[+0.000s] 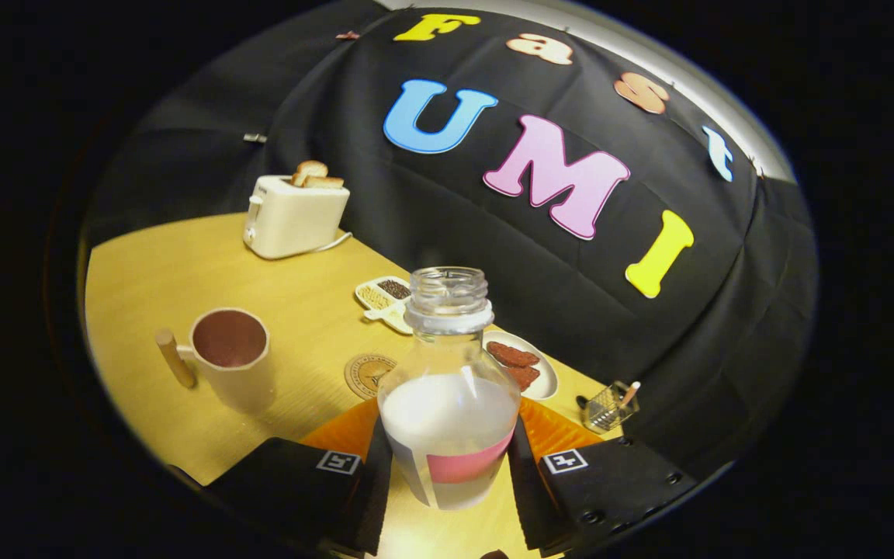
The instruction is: Take the bottle from table, then pour the juice into the cup, finally place the bottle on the coaster
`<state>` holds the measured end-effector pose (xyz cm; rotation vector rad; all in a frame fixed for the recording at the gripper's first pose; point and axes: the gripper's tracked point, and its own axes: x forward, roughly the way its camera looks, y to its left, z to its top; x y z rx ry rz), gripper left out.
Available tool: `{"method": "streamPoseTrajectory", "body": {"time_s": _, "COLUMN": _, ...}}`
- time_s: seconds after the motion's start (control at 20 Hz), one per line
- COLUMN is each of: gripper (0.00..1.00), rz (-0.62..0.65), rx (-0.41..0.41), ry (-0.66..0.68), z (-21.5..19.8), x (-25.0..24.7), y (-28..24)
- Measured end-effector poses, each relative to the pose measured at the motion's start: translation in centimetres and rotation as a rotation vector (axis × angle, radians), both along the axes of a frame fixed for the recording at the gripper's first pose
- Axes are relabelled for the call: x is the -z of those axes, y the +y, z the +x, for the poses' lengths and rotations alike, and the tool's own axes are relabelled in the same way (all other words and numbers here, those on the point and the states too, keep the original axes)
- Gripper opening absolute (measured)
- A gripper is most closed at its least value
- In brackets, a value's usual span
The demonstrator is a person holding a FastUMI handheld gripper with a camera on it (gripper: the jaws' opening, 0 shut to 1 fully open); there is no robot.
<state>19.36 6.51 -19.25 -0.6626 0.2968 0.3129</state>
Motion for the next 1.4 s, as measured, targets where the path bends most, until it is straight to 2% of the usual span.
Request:
{"method": "streamPoseTrajectory", "body": {"time_s": 0.35, "gripper": 0.70, "rz": -0.322, "rx": -0.097, "ry": -0.094, "z": -1.0, "x": 0.4, "y": 4.1}}
{"method": "streamPoseTrajectory", "body": {"time_s": 0.55, "gripper": 0.70, "rz": -0.485, "rx": -0.184, "ry": -0.132, "z": -1.5, "x": 1.8, "y": 6.7}}
{"method": "streamPoseTrajectory", "body": {"time_s": 0.95, "gripper": 0.69, "rz": -0.694, "rx": -0.283, "ry": -0.232, "z": -0.3, "x": 2.1, "y": 9.6}}
{"method": "streamPoseTrajectory", "body": {"time_s": 1.4, "gripper": 0.69, "rz": -0.882, "rx": -0.395, "ry": -0.287, "z": 0.0, "x": 3.2, "y": 11.2}}
